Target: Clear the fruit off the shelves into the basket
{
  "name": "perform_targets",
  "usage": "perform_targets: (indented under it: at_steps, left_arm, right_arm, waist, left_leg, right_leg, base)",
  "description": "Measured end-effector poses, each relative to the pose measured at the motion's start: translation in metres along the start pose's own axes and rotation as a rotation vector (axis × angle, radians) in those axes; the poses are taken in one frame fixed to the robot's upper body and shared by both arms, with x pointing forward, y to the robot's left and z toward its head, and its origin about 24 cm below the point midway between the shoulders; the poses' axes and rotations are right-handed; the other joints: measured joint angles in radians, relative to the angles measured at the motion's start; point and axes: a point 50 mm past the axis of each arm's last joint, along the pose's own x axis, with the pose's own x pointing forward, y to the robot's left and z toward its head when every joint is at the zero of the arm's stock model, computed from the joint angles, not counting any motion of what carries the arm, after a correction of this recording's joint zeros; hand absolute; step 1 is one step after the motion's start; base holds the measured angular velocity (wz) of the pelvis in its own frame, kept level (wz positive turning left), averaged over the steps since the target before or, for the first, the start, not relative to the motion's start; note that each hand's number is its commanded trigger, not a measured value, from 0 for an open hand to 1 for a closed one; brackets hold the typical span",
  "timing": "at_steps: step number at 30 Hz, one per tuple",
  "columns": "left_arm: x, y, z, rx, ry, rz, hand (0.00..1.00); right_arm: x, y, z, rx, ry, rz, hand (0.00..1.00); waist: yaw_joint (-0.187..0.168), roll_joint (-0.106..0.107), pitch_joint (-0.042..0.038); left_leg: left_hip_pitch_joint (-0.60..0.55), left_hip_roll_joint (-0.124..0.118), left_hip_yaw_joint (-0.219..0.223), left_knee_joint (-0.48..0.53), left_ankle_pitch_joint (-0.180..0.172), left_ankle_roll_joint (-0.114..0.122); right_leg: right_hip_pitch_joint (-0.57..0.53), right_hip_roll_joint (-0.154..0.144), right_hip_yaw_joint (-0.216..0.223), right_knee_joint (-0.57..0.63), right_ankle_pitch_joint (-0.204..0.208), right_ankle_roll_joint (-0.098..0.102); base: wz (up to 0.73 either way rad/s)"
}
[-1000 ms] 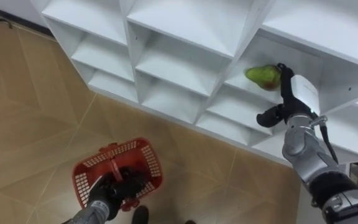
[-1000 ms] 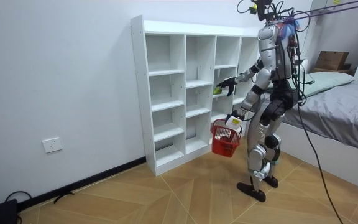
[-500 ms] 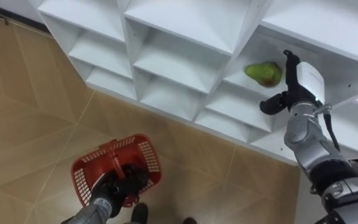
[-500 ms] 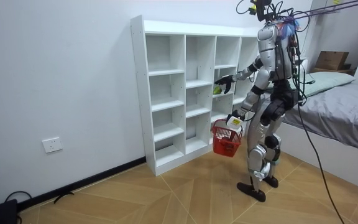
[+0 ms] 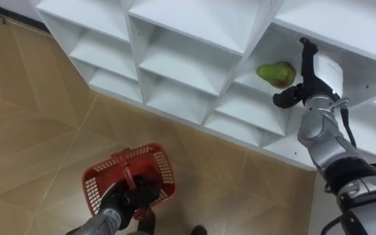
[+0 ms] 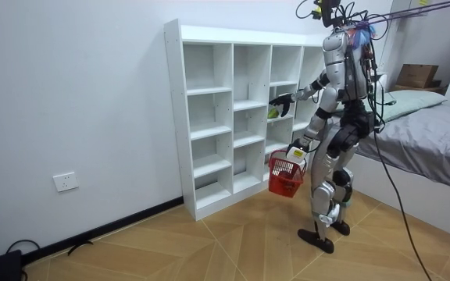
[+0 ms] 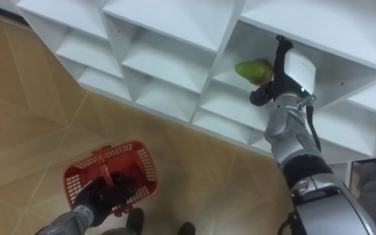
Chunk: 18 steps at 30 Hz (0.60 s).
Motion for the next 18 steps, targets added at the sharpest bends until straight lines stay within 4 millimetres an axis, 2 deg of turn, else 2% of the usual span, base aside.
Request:
perform_targets:
  at_steps: [11,18]
  left_arm:
    - [0.0009,-0.0018,0.0024,0.016,-0.002,-0.016,1.00]
    - [0.0008,-0.0033,0.0008,0.021,0.003,-0.024,1.00]
  right_arm:
    - [0.0012,-0.0014,0.0027,0.002,-0.005,-0.017,0.00]
    - [0.0015,-0.0013,0.0019,0.000,-0.002,-0.008,0.00]
  waist:
    - [0.007,-0.003,0.0038]
    - [0.031,0.005,0.0081]
  left_leg:
    - [-0.019,0.001,-0.012,0.018,0.000,0.001]
    - [-0.039,0.001,-0.015,0.019,0.001,0.002]
  right_leg:
    - [-0.013,0.000,-0.003,0.012,0.000,-0.001]
    - [-0.037,0.001,-0.007,0.020,0.002,-0.003]
  base:
    - [0.02]
    - [0.00]
